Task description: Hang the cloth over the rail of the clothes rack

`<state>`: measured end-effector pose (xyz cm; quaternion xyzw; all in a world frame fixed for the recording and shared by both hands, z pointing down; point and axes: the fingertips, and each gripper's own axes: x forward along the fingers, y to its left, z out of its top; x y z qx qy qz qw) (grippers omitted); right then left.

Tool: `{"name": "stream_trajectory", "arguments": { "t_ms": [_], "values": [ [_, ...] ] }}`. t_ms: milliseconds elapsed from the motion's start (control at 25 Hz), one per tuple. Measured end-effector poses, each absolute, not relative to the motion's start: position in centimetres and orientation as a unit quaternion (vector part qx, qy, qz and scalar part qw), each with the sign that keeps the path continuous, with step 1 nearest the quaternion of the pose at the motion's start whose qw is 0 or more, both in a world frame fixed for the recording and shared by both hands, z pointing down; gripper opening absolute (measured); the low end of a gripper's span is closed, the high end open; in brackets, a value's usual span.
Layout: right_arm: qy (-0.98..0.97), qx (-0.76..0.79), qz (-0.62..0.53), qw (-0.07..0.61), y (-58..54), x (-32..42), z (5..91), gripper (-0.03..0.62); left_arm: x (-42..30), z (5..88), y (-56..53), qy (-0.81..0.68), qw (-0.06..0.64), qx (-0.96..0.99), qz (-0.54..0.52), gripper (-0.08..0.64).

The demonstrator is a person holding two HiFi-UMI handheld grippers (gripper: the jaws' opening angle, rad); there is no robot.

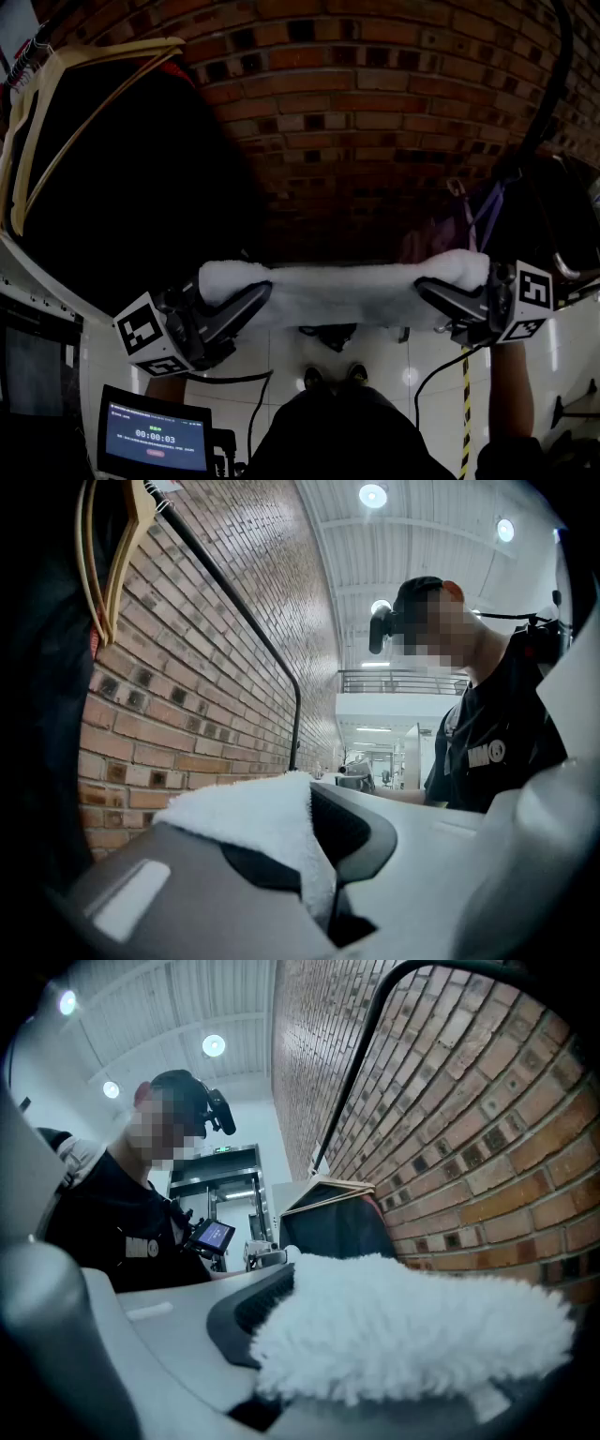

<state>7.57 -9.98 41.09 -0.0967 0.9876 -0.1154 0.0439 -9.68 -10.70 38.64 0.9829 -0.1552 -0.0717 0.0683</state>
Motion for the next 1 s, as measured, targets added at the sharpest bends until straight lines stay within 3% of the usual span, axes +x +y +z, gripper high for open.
{"name": "stream_trajectory", "arguments": {
  "t_ms": [520, 1000],
  "values": [
    [0.993, -0.088, -0.073, 0.039, -10.5, 7.9, 37.7, 0.012, -9.8, 36.8, -11.6, -0.151, 0.02, 0.987, -0.046, 0.038],
    [0.992, -0.073, 0.097, 0.034, -12.1, 8.6, 21.4, 0.013, -7.8, 20.7, -12.8, -0.117, -0.143, 0.982, -0.04, 0.038]
  ]
}}
